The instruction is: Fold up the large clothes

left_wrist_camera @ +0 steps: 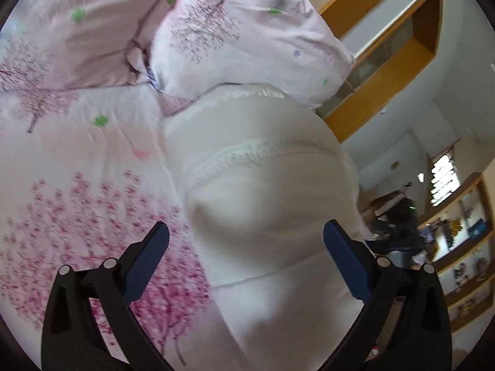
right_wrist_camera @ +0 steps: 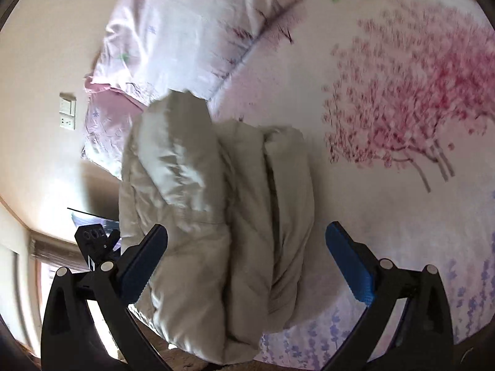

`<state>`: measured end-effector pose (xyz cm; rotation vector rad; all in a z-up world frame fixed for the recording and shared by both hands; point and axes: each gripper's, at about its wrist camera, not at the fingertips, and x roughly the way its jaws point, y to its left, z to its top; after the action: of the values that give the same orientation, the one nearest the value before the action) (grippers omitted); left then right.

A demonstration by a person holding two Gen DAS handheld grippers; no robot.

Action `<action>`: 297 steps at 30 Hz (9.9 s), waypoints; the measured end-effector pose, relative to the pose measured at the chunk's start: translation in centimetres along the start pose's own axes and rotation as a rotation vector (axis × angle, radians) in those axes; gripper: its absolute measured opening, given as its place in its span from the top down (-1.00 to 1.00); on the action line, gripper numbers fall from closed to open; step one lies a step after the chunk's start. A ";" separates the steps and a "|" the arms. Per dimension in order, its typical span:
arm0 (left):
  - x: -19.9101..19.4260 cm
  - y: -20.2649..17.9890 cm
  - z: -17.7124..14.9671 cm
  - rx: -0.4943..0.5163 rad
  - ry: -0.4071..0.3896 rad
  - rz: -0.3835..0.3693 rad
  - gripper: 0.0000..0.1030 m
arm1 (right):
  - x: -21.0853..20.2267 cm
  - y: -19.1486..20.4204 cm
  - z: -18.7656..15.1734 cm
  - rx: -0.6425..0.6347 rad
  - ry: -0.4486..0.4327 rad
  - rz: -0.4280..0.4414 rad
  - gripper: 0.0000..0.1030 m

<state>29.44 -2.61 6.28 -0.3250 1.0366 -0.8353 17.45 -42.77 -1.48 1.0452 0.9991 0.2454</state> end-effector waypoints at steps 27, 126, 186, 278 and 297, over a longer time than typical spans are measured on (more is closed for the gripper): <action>3.8 0.4 -0.2 -0.032 0.062 -0.113 -0.97 | 8.3 2.7 2.0 -0.131 0.266 0.114 -0.97; 0.4 -2.6 -2.6 0.329 -0.176 0.591 -0.97 | 26.7 24.6 10.3 -0.541 0.119 -0.497 -0.35; -7.8 -0.3 -5.5 0.199 -0.299 0.633 -0.97 | 13.7 20.6 -5.6 -0.651 -0.335 -0.421 -0.97; -6.3 1.2 -13.6 0.085 -0.041 0.854 -0.97 | 17.9 19.0 -14.6 -0.724 -0.145 -0.696 -0.97; -6.1 1.2 -13.7 0.088 -0.034 0.849 -0.97 | 18.0 18.7 -14.7 -0.720 -0.141 -0.693 -0.97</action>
<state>16.76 4.60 2.62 0.1818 0.9767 -0.1051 20.99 -13.35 1.50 0.0367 0.9757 -0.0494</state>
